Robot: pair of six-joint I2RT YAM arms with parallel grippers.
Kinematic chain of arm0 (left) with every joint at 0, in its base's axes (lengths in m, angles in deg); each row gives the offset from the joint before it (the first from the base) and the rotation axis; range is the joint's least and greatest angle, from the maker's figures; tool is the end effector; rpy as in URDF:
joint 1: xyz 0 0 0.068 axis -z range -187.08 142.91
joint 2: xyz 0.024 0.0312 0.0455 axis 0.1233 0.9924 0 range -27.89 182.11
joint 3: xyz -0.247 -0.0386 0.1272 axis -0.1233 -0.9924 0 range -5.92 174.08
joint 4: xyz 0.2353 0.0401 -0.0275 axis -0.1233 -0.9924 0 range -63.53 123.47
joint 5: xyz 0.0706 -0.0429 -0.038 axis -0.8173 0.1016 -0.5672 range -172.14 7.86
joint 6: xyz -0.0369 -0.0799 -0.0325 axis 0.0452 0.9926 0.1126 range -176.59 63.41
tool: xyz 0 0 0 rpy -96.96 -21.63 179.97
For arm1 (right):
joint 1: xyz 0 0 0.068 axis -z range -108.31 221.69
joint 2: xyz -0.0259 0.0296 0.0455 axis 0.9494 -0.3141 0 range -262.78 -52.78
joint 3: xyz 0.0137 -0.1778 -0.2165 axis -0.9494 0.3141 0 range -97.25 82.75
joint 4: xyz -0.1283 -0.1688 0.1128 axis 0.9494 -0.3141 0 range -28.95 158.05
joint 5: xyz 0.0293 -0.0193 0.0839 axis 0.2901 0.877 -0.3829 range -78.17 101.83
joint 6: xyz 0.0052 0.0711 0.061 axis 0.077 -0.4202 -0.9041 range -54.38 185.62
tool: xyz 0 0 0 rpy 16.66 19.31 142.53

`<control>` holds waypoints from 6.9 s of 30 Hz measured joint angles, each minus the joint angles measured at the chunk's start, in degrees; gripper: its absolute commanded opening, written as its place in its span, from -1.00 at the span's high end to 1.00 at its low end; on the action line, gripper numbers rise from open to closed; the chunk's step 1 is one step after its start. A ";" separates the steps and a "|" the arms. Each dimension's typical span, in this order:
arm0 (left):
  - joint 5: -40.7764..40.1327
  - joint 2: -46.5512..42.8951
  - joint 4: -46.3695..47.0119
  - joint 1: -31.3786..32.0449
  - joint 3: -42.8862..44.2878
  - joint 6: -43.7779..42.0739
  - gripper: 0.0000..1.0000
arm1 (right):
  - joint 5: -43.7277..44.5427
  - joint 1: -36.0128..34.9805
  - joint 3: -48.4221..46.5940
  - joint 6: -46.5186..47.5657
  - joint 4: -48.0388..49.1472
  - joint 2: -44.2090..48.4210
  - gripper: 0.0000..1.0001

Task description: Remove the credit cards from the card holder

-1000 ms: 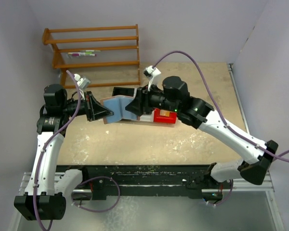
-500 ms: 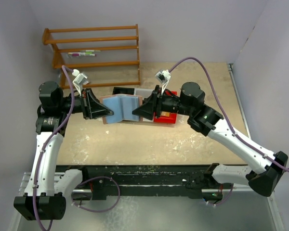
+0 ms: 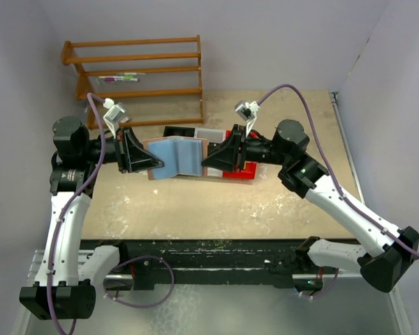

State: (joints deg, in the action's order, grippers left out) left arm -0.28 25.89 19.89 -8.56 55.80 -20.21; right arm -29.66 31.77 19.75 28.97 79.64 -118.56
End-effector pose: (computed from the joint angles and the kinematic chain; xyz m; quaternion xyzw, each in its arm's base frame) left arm 0.1588 -0.0796 0.4146 0.2345 0.6723 -0.6153 0.3384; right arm 0.1703 0.2156 0.4317 -0.2863 0.6005 0.6209 0.4146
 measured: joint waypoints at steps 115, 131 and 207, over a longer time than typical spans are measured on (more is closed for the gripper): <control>-6.60 -0.11 -3.89 0.00 -2.47 -8.63 0.37 | 37.46 -18.58 -20.76 11.82 -23.98 -12.92 1.00; 2.54 -1.86 10.12 0.46 -4.72 5.05 0.99 | 16.87 -11.72 -10.80 3.63 -11.63 -7.17 0.19; -2.36 5.01 -27.63 -0.63 9.01 -24.15 0.90 | -0.87 -4.81 -7.21 -11.02 11.32 -16.22 0.10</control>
State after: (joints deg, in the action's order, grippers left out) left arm -2.64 30.90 -7.74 -9.19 64.80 -44.36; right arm -30.54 26.96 12.54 17.96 90.96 -134.77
